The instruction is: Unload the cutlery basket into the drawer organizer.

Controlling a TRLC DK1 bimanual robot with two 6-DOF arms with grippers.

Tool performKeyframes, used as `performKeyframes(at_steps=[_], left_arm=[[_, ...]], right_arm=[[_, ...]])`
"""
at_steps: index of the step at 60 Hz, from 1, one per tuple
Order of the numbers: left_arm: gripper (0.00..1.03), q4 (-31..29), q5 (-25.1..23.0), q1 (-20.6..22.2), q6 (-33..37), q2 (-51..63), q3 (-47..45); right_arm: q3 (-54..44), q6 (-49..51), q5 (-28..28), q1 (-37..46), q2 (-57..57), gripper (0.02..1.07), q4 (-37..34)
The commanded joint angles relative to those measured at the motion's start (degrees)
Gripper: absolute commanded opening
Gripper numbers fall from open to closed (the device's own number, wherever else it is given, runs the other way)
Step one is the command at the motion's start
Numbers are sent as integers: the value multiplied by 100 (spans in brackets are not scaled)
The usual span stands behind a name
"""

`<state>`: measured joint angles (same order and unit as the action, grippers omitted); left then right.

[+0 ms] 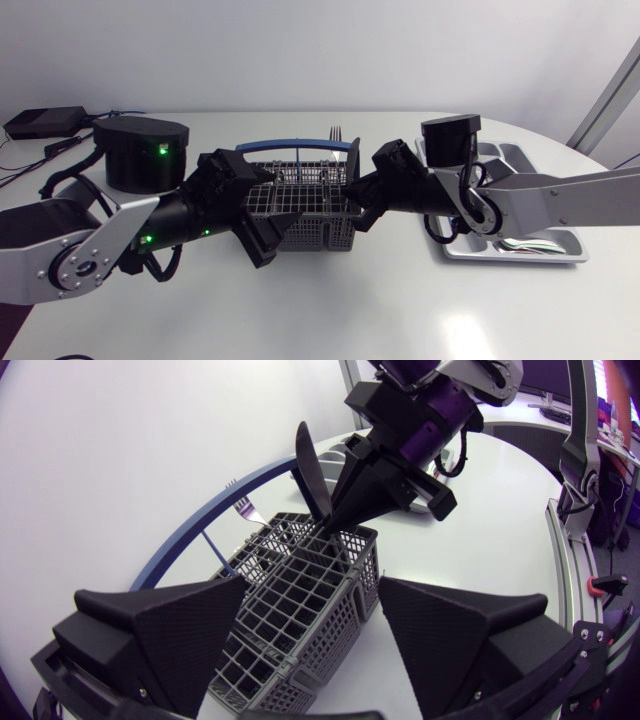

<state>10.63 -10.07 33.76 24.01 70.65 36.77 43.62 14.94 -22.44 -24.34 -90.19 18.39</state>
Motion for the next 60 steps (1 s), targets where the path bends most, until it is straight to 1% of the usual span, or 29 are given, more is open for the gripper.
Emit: performKeyframes(at_steps=[1, 18, 44, 60], left_arm=[[92, 79, -31, -18, -107, -16, -162], [92, 79, -31, -10, -125, -16, -197], [92, 132, -31, 17, -133, 45, -215], [92, 132, -31, 61, -133, 115, -215]], right_arm=[[24, -123, 38, -54, -130, 9, 112], [-81, -96, 20, -71, 81, 8, 129], [-310, -246, 20, -133, 942, 8, 129], [-433, -325, 389, -300, 1329, 8, 129]])
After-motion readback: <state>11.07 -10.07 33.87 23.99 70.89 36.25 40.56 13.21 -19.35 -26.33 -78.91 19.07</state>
